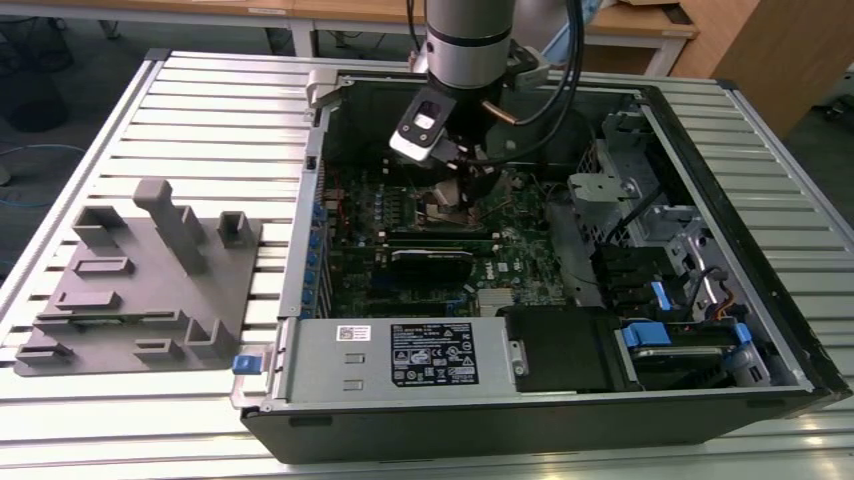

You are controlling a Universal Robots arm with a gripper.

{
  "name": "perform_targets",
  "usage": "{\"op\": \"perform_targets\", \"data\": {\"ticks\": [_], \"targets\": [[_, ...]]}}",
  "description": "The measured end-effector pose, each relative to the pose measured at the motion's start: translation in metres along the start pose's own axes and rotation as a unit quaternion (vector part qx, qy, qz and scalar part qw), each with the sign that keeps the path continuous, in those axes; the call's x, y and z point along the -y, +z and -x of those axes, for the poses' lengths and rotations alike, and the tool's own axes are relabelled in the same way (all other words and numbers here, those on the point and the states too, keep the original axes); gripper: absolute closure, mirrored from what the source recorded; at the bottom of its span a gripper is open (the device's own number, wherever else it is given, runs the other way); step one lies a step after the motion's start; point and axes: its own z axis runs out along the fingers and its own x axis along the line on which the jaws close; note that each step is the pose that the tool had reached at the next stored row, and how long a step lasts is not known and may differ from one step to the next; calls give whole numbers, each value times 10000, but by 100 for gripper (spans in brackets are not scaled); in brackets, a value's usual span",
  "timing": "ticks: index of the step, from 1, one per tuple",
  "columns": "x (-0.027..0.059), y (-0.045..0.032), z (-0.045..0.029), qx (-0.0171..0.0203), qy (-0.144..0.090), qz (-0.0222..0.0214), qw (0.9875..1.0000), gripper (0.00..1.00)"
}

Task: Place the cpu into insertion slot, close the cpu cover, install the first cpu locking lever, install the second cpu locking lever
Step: 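Place the cpu into insertion slot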

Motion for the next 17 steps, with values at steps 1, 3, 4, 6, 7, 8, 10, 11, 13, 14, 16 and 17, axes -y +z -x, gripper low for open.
{"op": "perform_targets", "data": {"ticks": [1, 3, 4, 6, 7, 8, 10, 11, 13, 14, 16, 17], "targets": [[0, 1, 0, 8, 90, -2, 10000, 46], [0, 4, 0, 24, 269, -5, 9996, 46], [0, 5, 0, 32, 364, -7, 9993, 46], [1, 7, 0, 48, 543, -11, 9985, 46], [1, 8, 0, 56, 632, -13, 9980, 46], [1, 10, 0, 72, 811, -17, 9967, 46], [1, 12, 0, 89, 997, -20, 9950, 46], [1, 13, 0, 97, 1086, -22, 9940, 46], [1, 15, 0, 113, 1260, -26, 9920, 46], [1, 16, 0, 120, 1341, -28, 9909, 46], [2, 17, 0, 133, 1469, -31, 9891, 46], [2, 18, 0, 145, 1580, -34, 9873, 46]]}}
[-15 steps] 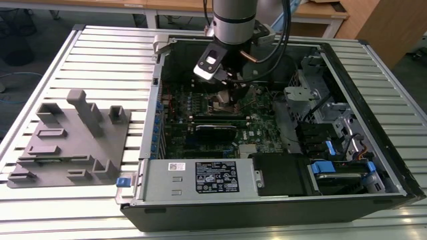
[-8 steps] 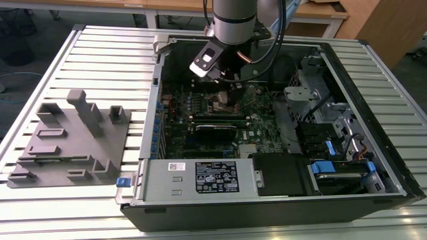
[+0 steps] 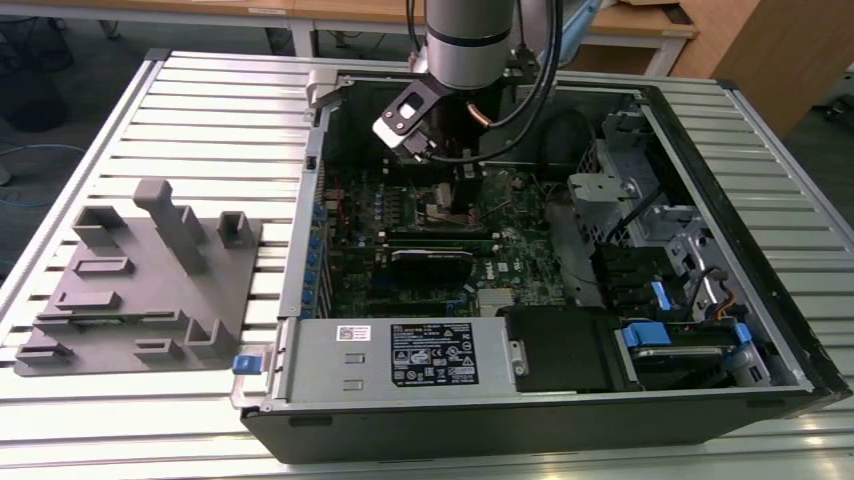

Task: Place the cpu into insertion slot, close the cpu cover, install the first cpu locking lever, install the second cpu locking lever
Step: 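Place the cpu into insertion slot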

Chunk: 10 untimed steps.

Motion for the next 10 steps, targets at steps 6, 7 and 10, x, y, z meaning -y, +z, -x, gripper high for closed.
{"op": "perform_targets", "data": {"ticks": [6, 7, 10], "targets": [[0, 1, -1, -1, 8, 0, 10000, 46], [0, 2, -3, -3, 16, 1, 10000, 46], [0, 5, -29, -2, 32, 0, 10000, 46]]}}
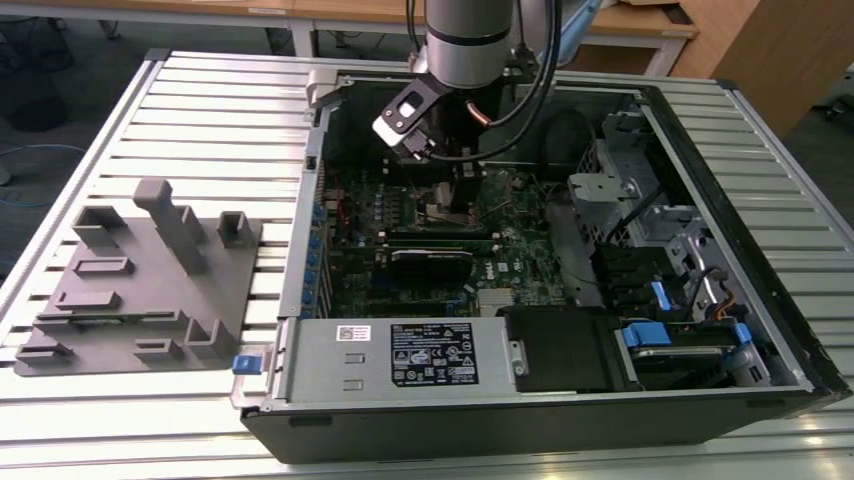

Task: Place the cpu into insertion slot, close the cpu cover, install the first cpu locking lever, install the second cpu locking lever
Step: 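Place the cpu into insertion slot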

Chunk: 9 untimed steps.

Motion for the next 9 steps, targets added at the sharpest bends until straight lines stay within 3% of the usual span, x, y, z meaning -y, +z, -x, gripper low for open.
{"op": "perform_targets", "data": {"ticks": [5, 9], "targets": [[0, 14, -46, -1, 14, 0, 10000, 46], [6, 72, -49, 2, 31, 0, 10000, 46]]}}
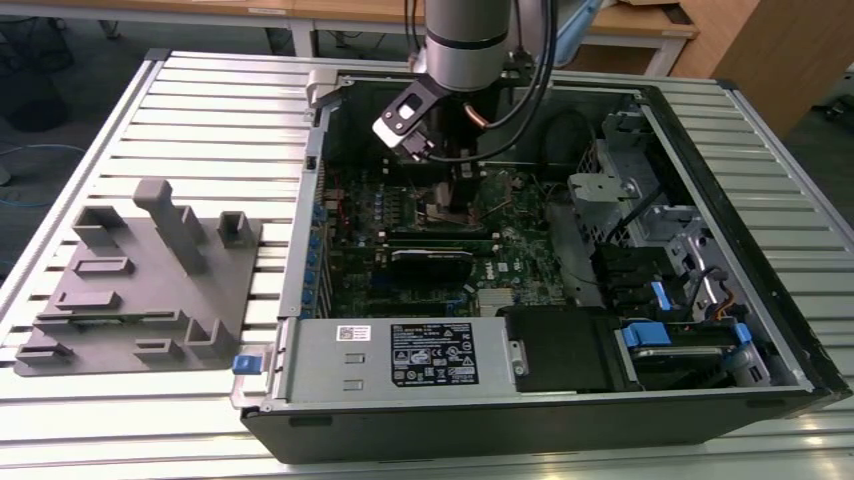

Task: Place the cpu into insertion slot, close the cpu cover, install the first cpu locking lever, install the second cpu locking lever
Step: 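Place the cpu into insertion slot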

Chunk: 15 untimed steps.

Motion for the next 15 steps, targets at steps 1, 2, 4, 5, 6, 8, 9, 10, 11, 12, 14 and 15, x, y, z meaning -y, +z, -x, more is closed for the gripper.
{"op": "perform_targets", "data": {"ticks": [1, 2, 4, 5, 6, 8, 9, 10, 11, 12, 14, 15], "targets": [[1, 11, -1, -1, 4, 0, 10000, 46], [1, 15, -1, -2, 7, 0, 10000, 46], [2, 18, -5, -16, 16, -1, 10000, 46], [3, 20, -13, -20, 20, 0, 10000, 46], [3, 22, -23, -23, 23, 0, 10000, 46], [4, 27, -37, -24, 29, 0, 10000, 46], [6, 34, -42, -24, 31, 0, 10000, 46], [8, 41, -46, -24, 35, 0, 10000, 46], [12, 48, -52, -23, 38, -1, 10000, 46], [17, 54, -57, -23, 42, -1, 10000, 46], [30, 65, -69, -23, 49, -1, 10000, 46], [34, 70, -74, -22, 53, -1, 10000, 46]]}}
